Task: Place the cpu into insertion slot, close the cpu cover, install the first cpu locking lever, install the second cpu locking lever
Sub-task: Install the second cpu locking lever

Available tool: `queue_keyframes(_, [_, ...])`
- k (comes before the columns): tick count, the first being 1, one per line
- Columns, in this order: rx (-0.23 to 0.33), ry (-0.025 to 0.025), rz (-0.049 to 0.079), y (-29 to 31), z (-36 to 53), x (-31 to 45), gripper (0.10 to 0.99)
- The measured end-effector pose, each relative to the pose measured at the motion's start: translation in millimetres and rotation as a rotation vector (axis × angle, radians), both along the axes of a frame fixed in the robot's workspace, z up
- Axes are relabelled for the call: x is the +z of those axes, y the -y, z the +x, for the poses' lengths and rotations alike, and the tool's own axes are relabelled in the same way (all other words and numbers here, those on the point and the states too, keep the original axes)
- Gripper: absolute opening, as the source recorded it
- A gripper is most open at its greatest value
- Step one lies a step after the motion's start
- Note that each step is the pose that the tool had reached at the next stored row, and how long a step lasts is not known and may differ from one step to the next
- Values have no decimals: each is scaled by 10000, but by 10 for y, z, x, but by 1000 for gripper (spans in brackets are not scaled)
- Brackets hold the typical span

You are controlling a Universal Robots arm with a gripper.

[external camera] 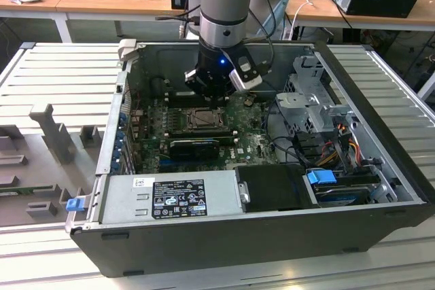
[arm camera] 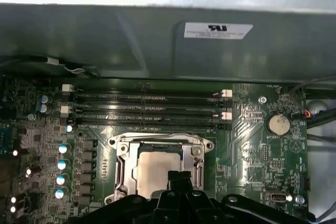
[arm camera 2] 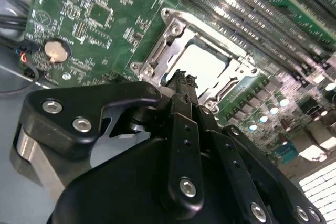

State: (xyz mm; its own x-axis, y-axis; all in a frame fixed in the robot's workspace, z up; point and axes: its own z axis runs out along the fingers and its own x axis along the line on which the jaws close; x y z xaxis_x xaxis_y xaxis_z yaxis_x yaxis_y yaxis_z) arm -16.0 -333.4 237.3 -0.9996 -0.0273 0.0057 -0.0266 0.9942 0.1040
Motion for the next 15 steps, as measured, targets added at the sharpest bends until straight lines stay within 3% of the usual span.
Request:
queue_keyframes(2, [0,-1,-1,82,3,0,106])
queue_keyframes(5, [1,0,0,148,4,0,106])
queue_keyframes(12, [2,0,42,193,4,86,106])
queue_keyframes(15, [1,-1,40,229,1,87,106])
